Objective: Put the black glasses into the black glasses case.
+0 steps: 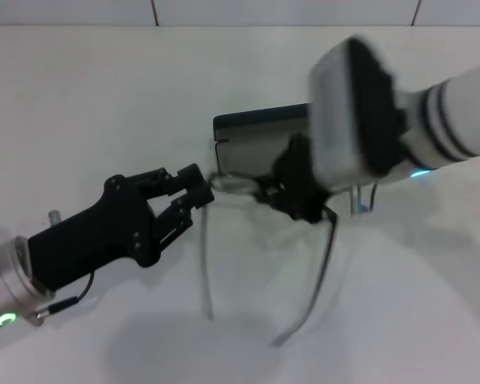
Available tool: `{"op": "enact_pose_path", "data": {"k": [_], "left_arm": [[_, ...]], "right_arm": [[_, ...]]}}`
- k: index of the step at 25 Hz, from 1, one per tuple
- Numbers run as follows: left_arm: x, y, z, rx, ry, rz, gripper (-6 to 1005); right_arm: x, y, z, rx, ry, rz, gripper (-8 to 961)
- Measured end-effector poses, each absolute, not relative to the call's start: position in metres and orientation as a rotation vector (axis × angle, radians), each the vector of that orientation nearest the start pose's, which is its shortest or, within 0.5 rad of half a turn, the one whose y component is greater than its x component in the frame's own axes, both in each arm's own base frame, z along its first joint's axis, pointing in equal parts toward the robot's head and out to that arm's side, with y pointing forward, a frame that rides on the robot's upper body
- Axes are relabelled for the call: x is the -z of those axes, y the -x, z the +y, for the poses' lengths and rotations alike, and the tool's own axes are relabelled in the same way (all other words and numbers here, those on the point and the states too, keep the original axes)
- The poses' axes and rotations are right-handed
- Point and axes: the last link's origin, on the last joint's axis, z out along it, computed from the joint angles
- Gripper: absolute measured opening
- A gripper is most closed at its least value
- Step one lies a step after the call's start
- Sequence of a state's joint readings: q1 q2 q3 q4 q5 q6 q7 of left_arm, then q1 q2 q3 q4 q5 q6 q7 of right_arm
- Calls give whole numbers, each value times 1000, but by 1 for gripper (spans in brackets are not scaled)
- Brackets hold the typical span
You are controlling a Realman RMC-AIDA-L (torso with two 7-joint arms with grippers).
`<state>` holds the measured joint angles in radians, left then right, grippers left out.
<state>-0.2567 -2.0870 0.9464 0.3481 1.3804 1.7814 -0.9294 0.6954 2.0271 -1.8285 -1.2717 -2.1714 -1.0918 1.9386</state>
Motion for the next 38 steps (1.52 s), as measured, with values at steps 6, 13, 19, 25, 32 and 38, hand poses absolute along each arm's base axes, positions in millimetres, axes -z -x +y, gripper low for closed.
{"op": "enact_pose_path", "data": {"k": [6,13,19,25,32,38], "left_arm": [[15,259,243,1443,2439,-456,247],[7,227,251,1633,2510,-264,187],[3,205,261,1734,2575,-208,89],[4,194,268,1766,2591,-171,82],[7,194,268,1758,2580,-174,80],[12,195,269,1743,2582,-211,79]], "right_arm": [[28,-105,334,-464,2835,-145,111],[8,-133,325,-766,2757,18,110],[9,-153,330,-848,2724,132,110],[14,-157,329,-939,2740,104,110],[10,-154,323,-1041,2734,40,110],[6,-155,321,-1159,2708,34,109]]}}
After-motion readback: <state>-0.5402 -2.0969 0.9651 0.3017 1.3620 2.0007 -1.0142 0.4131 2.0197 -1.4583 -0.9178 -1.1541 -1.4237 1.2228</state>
